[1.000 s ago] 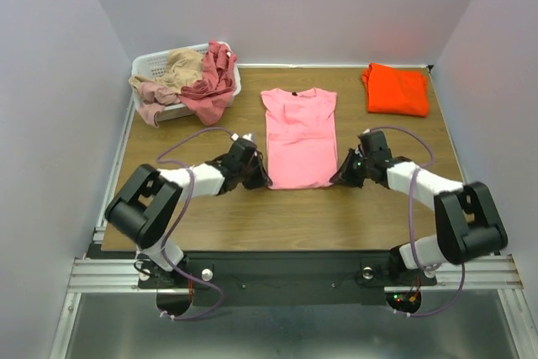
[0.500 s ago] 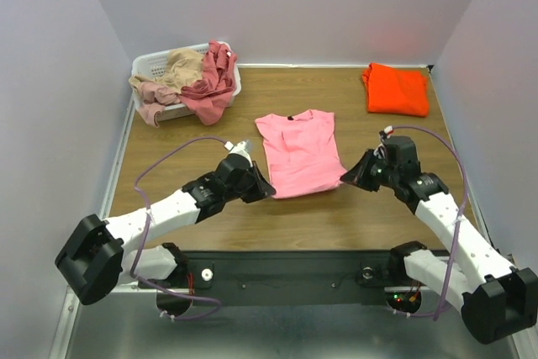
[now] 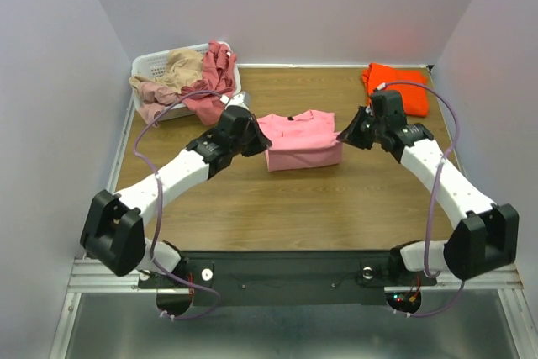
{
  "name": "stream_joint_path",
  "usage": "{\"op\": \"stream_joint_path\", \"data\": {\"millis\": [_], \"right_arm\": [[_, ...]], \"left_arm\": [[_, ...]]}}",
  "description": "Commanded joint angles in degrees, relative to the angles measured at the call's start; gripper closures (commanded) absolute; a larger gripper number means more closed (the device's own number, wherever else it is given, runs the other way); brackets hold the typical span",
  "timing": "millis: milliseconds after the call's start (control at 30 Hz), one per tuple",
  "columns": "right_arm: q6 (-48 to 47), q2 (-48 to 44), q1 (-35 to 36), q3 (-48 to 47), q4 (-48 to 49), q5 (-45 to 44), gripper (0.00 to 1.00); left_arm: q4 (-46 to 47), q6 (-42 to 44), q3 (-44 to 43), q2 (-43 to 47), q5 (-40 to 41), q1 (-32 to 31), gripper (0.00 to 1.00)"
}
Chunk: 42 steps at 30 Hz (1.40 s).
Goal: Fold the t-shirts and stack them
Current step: Fold the tshirt
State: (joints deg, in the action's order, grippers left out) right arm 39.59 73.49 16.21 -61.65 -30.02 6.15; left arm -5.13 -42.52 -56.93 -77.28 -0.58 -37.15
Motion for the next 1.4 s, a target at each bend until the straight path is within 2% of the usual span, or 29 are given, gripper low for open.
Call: {"op": "stream_joint_path", "data": {"millis": [0, 367, 867, 900, 967, 1000, 1067, 1100, 1133, 1200, 1233, 1267, 1367], "right_arm": [[-1.89, 5.32, 0.05, -6.19, 1.1, -4.39, 0.99], [-3.12, 18.08, -1.17, -17.71, 1.54, -5.8, 1.0], [-6.63, 32.85, -3.64, -27.91, 1.9, -2.64, 0.99], [-6.72, 34.25, -3.73, -28.35, 1.98, -2.55, 0.99], [-6.72, 35.75, -4.08, -29.14, 1.9, -2.29, 0.91], [-6.64, 36.36, -4.25, -29.49, 1.9, -2.11, 0.89], [-7.16, 38.3, -4.6, -31.16, 1.98, -0.8, 0.7], [-7.42, 38.82, -4.78, -31.77, 1.9, -0.36, 0.62], [-7.86, 39.44, -4.87, -32.48, 1.9, 0.69, 0.5], [-9.62, 40.5, -5.04, -33.89, 1.81, 2.1, 0.38], [-9.97, 40.41, -5.04, -33.89, 1.89, 2.89, 0.28], [-10.93, 39.89, -5.13, -33.72, 1.9, 3.16, 0.23], [-14.17, 38.14, -5.05, -31.79, 1.9, 3.25, 0.04]], "left_arm": [[-1.47, 6.12, -5.03, -3.4, -2.58, 3.74, 1.0], [-4.1, 11.85, -19.17, -16.85, -6.45, 9.81, 1.0], [-5.42, 13.52, -29.64, -31.26, -9.79, 14.73, 1.0], [-5.51, 13.61, -30.17, -31.88, -10.4, 14.91, 1.0], [-6.03, 14.13, -32.1, -33.55, -10.93, 15.26, 1.0], [-6.56, 14.4, -32.98, -34.16, -11.02, 15.26, 0.85], [-8.14, 15.1, -35.79, -35.83, -10.94, 15.26, 0.58], [-8.58, 15.27, -36.58, -36.28, -10.85, 15.26, 0.24], [-9.02, 15.36, -37.37, -37.06, -10.76, 15.35, 0.02], [-10.16, 16.24, -39.48, -37.68, -11.02, 15.35, 0.02], [-10.6, 16.5, -40.1, -37.86, -11.11, 15.35, 0.02], [-11.56, 16.59, -40.37, -37.69, -10.94, 15.26, 0.01], [-10.7, 16.86, -37.57, -35.41, -10.93, 15.26, 0.02]]}}
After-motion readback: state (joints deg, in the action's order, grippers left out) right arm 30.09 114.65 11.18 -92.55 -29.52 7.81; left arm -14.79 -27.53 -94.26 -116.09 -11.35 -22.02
